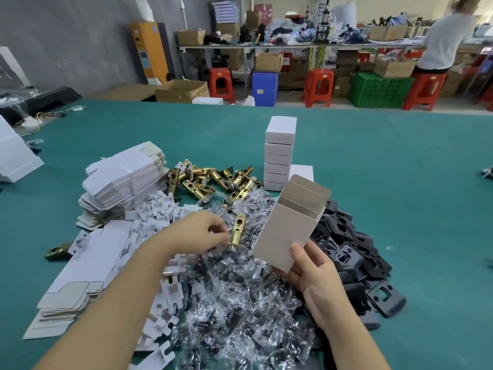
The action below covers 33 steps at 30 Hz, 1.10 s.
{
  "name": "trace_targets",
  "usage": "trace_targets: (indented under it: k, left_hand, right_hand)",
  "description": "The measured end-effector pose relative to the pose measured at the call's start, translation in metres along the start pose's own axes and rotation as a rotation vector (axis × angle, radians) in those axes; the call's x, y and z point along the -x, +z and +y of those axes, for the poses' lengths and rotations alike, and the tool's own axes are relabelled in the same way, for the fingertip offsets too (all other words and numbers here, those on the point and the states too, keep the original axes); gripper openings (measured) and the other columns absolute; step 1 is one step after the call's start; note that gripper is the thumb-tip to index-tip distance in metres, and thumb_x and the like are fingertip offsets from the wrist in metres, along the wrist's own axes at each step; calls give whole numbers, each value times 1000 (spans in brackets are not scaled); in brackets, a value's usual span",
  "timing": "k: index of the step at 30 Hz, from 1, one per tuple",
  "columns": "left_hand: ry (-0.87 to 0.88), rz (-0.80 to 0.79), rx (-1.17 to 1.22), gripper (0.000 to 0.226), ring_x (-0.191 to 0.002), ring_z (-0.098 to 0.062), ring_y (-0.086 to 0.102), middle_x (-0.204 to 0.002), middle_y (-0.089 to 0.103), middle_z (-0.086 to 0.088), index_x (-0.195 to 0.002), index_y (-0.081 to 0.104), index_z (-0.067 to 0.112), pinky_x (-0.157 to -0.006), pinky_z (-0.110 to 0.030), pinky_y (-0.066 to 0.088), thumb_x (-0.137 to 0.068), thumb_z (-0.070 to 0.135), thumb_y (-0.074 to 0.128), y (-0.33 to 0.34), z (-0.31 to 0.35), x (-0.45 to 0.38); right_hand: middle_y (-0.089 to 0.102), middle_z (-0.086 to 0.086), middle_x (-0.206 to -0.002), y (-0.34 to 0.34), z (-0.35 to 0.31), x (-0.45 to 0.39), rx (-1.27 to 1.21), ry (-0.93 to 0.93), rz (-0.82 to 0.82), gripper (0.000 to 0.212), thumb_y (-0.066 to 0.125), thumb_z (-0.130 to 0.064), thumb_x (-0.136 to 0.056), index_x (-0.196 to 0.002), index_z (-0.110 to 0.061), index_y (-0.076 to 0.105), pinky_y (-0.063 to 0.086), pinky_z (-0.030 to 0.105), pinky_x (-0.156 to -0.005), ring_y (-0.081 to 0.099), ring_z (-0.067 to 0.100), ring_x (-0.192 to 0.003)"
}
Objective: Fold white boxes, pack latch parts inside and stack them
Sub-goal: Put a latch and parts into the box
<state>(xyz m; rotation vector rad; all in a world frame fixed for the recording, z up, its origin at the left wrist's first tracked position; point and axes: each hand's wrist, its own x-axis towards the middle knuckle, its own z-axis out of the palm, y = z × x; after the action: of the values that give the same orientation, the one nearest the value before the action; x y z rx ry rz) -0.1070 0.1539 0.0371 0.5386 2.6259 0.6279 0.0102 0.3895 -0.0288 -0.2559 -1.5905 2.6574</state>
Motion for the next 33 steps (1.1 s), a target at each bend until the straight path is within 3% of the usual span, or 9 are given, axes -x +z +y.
trace_targets:
  k: [2, 5, 9, 12, 14, 17, 22, 28, 33]
  left_hand:
    - [6, 76, 11, 10, -76, -9, 67, -86, 70, 9, -90, 68, 30, -64, -20, 52, -99, 32, 64, -3, 5, -12]
    - [12, 182, 40, 12, -93, -12, 65, -101, 67, 9, -111, 65, 28, -70, -19, 49, -100, 25, 63, -3, 15, -36]
    - [-30, 91, 3, 38, -94, -19, 67, -110, 67, 1, -139, 59, 21, -84, -34, 55, -102, 31, 58, 0, 21, -60]
    - [-44, 59, -39, 25, -65, -12, 60, -79, 60, 7, -121, 66, 13, -55, -25, 45, -101, 23, 55, 3, 24, -68]
    - [-52, 56, -78, 19, -58, -10, 57, -72, 60, 6, -112, 68, 15, -47, -20, 40, -98, 20, 56, 4, 26, -70]
    - [-39, 39, -79, 14, -64, -9, 63, -82, 69, 5, -109, 69, 23, -51, -20, 43, -96, 25, 64, 3, 27, -68]
    - [43, 140, -32, 10, -72, -2, 58, -96, 67, 7, -93, 63, 29, -58, -18, 40, -91, 26, 73, -3, 23, -55]
    - [109, 154, 39, 23, -70, 3, 61, -90, 67, 11, -98, 66, 32, -62, -12, 45, -85, 23, 82, -19, 27, -20]
    - [173, 224, -100, 15, -80, 3, 65, -88, 69, 20, -94, 72, 37, -76, -19, 55, -89, 23, 77, -51, 44, 22]
  right_hand:
    - [75, 7, -121, 0, 0, 1, 21, 5, 11, 87, 99, -60, -44, -119, -25, 72, 63, 42, -85, 72, 31, -111]
    - [76, 2, -119, 1, -2, 2, 109, -21, -48, 72, 95, -65, -49, -113, -37, 77, 61, 34, -86, 73, 24, -109]
    - [75, 2, -120, 1, -2, 4, 196, -31, -95, 66, 90, -67, -59, -118, -42, 74, 59, 32, -93, 70, 23, -114]
    - [74, 3, -124, 1, -4, 6, 213, -45, -141, 62, 88, -61, -68, -124, -39, 72, 56, 29, -96, 68, 21, -118]
    - [72, 3, -128, 1, -5, 7, 226, -57, -174, 55, 86, -54, -75, -126, -37, 71, 56, 30, -98, 67, 21, -120]
    - [72, 3, -128, 2, -7, 8, 243, -72, -196, 44, 78, -40, -83, -125, -35, 71, 54, 32, -101, 67, 21, -121]
    - [73, 2, -127, 3, -7, 9, 239, -64, -180, 42, 79, -38, -82, -124, -36, 72, 54, 28, -99, 68, 19, -119]
    - [75, 1, -119, 0, 0, 5, 248, -53, -86, 32, 73, -37, -85, -116, -44, 74, 59, 43, -96, 70, 25, -114]
    - [74, 2, -123, -1, 1, 5, 254, -57, -105, 33, 75, -38, -86, -119, -40, 74, 59, 41, -96, 69, 24, -116]
